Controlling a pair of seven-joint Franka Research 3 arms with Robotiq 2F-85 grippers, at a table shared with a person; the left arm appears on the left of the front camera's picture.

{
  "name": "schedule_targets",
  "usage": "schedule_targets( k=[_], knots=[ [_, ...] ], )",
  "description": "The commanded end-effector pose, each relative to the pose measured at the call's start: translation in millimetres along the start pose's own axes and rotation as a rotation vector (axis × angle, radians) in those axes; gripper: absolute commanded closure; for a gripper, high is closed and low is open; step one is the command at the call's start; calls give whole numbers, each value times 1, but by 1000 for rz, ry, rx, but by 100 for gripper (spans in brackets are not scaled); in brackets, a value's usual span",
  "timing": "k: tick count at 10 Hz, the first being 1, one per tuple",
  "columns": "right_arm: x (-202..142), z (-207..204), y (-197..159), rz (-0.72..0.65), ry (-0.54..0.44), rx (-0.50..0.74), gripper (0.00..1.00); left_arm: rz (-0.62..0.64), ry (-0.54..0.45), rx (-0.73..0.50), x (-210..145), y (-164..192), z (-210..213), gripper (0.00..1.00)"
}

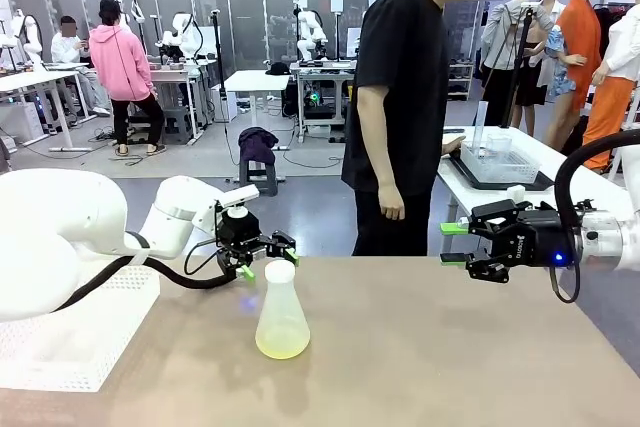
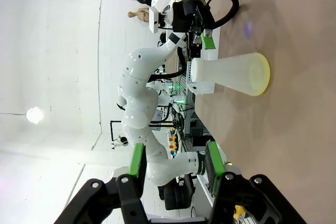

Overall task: Prepare the solutions needed for the experiment.
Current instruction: When the human places the Big flask in the center of the table, pick up the Big flask and place it in the left Organizing basket.

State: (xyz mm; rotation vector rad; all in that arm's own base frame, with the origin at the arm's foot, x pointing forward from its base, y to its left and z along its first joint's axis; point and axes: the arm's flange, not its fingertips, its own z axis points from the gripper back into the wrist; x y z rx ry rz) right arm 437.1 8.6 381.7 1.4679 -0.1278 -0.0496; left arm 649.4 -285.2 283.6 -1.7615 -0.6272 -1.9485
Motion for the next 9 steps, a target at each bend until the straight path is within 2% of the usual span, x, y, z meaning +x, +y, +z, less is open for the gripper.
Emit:
schedule_targets(
  k=[1,9],
  knots=[
    [0,0,1,2,2,4,42,15,12,-17,-2,22,8,0],
    [0,0,1,2,2,4,42,55,-7,-177,-16,14,-31,0]
  ],
)
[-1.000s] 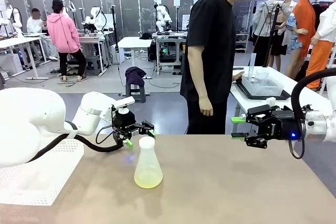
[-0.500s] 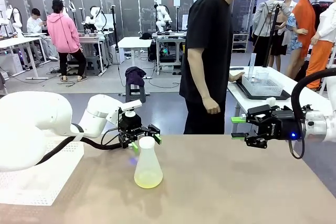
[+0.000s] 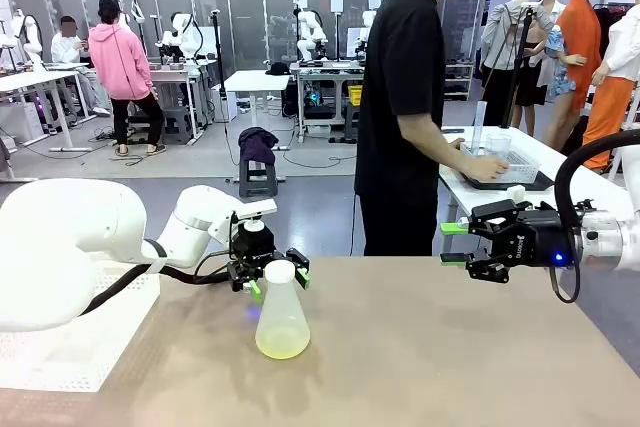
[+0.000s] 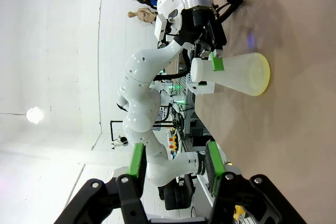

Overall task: Prepare the solutions needed for the experiment.
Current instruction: When the human places the Big flask in the center of the table, pick up the Big flask and place it in the left Organizing basket.

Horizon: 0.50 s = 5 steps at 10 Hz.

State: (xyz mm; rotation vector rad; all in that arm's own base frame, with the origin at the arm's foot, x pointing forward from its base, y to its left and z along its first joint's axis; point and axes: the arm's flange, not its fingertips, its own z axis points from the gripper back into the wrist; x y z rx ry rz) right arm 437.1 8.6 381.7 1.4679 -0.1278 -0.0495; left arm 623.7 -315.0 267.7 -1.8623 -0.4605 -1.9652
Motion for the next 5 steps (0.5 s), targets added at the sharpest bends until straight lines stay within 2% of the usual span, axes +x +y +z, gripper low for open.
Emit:
schedule_targets(
  k=[1,5],
  knots=[
    [0,0,1,2,2,5,42,-5,21,-63,-5,4,6,0],
    [0,0,1,2,2,5,42,-9,13,-52,-9,6,3,0]
  ],
)
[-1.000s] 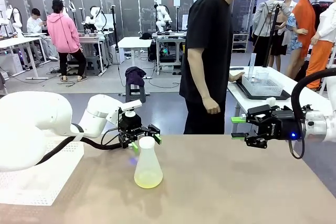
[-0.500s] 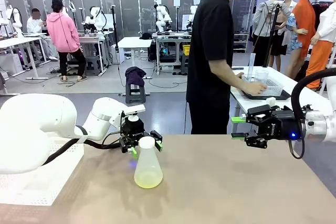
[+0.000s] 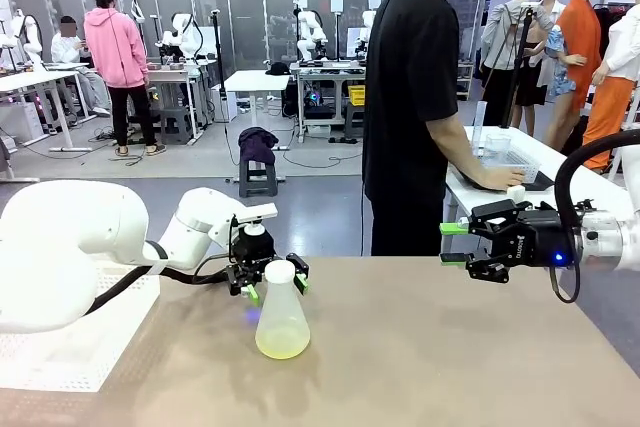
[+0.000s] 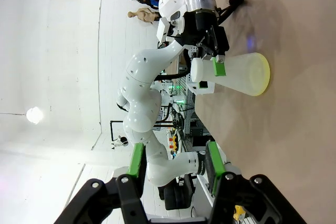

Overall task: Prepare the solutions needed for the experiment.
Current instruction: When the human places the Big flask in the center of the table, pick up the Big flask and place it in the left Organizing basket.

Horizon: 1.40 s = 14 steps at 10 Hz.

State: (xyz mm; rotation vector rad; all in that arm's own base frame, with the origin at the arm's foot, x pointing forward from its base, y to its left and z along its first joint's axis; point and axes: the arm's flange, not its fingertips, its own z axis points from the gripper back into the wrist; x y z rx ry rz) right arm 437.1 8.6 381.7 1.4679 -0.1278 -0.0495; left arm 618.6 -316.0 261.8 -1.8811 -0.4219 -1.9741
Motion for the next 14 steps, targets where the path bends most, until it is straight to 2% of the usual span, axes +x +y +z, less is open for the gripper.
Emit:
schedule_targets(
  k=[1,2,12,13,14],
  knots=[
    [0,0,1,2,2,4,42,-18,-9,-22,-4,10,7,0],
    [0,0,1,2,2,4,42,-16,-16,-26,-5,10,6,0],
    [0,0,1,2,2,4,42,-3,-47,-28,-6,15,8,96],
    [0,0,1,2,2,4,42,4,-42,-32,-5,15,8,100],
    [0,0,1,2,2,4,42,13,-38,-32,-4,15,8,100]
  ],
)
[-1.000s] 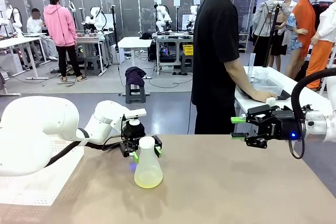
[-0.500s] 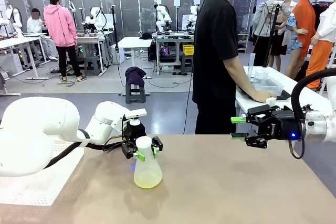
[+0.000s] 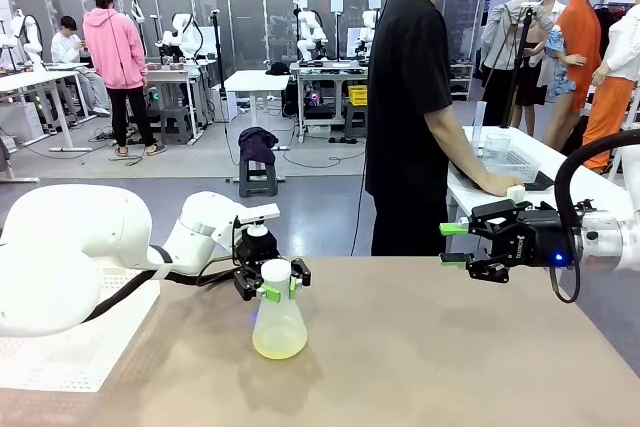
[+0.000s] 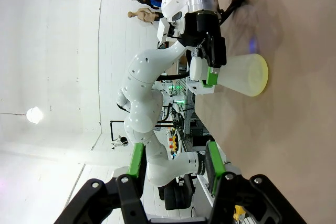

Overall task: Prepare the solutions needed for the experiment.
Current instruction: When the human places the Big flask in the center of the table, pick up the Big flask and place it in the left Organizing basket.

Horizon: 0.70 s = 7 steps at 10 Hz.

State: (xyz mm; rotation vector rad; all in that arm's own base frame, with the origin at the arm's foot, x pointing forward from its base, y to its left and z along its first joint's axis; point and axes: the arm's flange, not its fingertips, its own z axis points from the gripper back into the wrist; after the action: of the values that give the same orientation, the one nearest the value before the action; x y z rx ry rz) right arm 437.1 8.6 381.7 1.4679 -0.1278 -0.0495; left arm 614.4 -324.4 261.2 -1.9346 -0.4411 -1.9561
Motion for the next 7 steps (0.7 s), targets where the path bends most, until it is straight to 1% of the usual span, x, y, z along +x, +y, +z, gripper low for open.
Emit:
schedule_targets(
  k=[1,2,4,5,6,7],
  knots=[
    [0,0,1,2,2,4,42,34,21,-23,0,9,16,100],
    [0,0,1,2,2,4,42,34,28,-14,6,8,15,83],
    [0,0,1,2,2,4,42,30,27,-17,13,4,15,83],
    [0,0,1,2,2,4,42,10,19,-21,18,2,17,85],
    [0,0,1,2,2,4,42,17,13,-7,22,0,19,96],
    [0,0,1,2,2,4,42,17,-6,-16,23,-1,20,100]
  ],
)
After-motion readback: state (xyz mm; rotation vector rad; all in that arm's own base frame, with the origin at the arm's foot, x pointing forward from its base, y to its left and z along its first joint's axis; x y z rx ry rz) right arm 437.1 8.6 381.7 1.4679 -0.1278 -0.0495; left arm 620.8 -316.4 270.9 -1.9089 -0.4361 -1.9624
